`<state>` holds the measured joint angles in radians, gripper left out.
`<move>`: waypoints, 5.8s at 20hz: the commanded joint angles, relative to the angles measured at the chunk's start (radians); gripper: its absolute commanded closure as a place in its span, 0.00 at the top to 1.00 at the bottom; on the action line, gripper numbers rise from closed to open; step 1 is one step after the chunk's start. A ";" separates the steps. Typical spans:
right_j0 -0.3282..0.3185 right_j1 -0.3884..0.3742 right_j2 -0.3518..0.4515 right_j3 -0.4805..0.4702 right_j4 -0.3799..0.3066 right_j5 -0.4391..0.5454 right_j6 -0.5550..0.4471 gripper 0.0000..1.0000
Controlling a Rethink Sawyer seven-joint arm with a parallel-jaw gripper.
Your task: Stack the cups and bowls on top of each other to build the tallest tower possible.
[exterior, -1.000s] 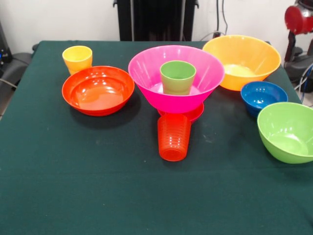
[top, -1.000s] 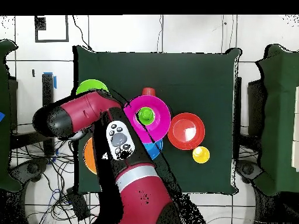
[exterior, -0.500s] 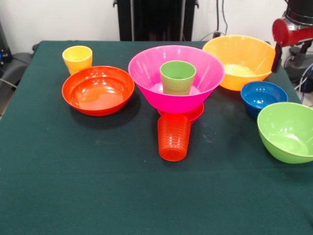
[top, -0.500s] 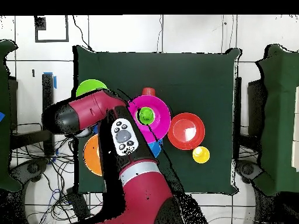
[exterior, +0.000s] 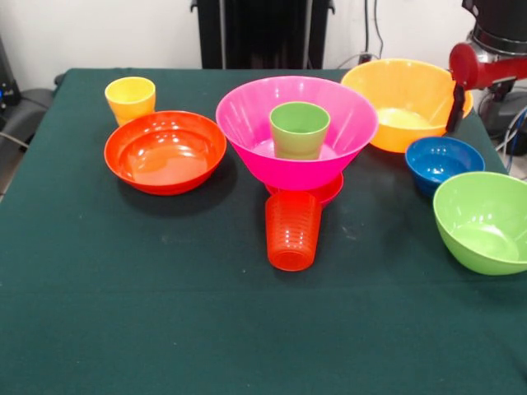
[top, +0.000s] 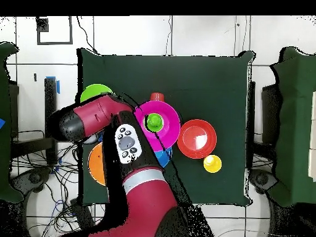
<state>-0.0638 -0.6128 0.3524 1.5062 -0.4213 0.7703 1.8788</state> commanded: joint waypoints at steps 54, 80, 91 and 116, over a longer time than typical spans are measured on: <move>0.113 0.111 -0.106 -0.024 -0.031 -0.205 0.071 1.00; 0.095 0.151 -0.109 -0.043 -0.043 -0.251 0.052 1.00; 0.117 0.134 -0.113 -0.016 -0.020 -0.242 0.075 1.00; 0.146 0.117 -0.116 0.036 0.003 -0.252 0.110 1.00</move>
<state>0.0650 -0.4954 0.2299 1.5093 -0.4277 0.5545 1.8788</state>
